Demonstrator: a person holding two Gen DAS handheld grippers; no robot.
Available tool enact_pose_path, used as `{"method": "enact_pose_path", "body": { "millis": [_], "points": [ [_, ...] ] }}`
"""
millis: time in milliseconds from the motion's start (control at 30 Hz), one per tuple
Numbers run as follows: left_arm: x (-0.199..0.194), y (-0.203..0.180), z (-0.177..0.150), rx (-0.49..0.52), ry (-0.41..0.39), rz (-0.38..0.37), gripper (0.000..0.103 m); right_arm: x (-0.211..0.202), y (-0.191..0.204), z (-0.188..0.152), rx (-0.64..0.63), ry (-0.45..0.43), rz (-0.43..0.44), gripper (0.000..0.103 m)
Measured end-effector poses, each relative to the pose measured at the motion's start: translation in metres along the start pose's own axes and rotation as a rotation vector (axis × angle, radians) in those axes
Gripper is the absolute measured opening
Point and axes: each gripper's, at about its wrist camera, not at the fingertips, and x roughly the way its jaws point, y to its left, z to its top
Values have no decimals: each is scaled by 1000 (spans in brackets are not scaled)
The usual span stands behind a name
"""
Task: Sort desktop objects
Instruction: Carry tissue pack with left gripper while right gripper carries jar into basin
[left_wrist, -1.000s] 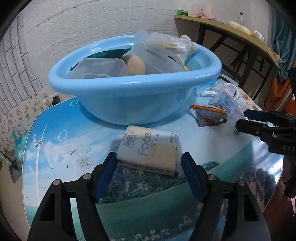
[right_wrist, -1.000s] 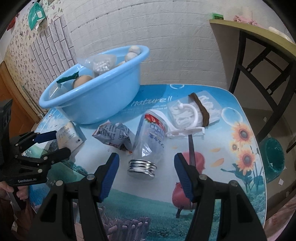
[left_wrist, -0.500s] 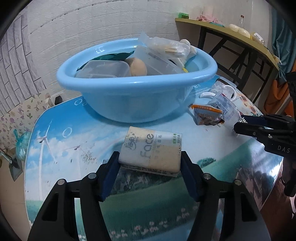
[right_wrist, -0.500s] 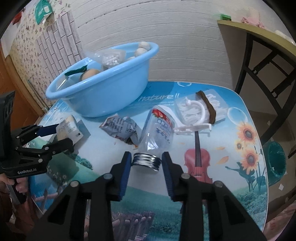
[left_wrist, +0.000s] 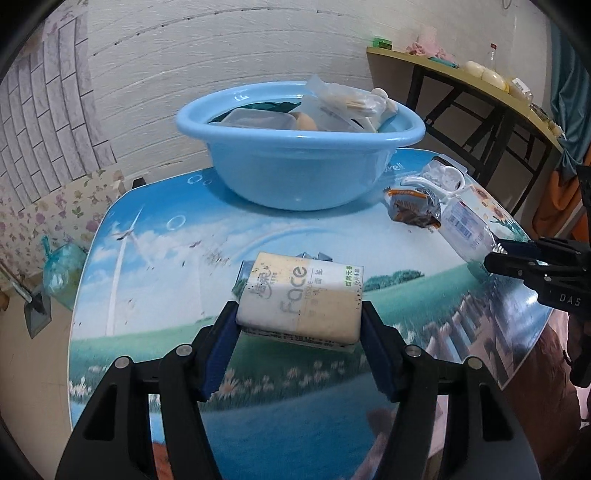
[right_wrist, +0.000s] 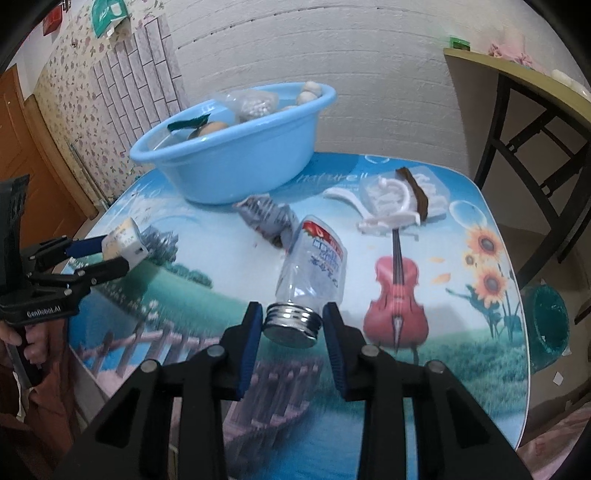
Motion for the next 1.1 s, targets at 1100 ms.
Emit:
{"method": "enact_pose_path", "body": {
  "millis": [1100],
  "points": [
    [6, 22, -24, -67, 36, 88, 64, 0, -29, -13, 55, 32, -172, 42]
  ]
}}
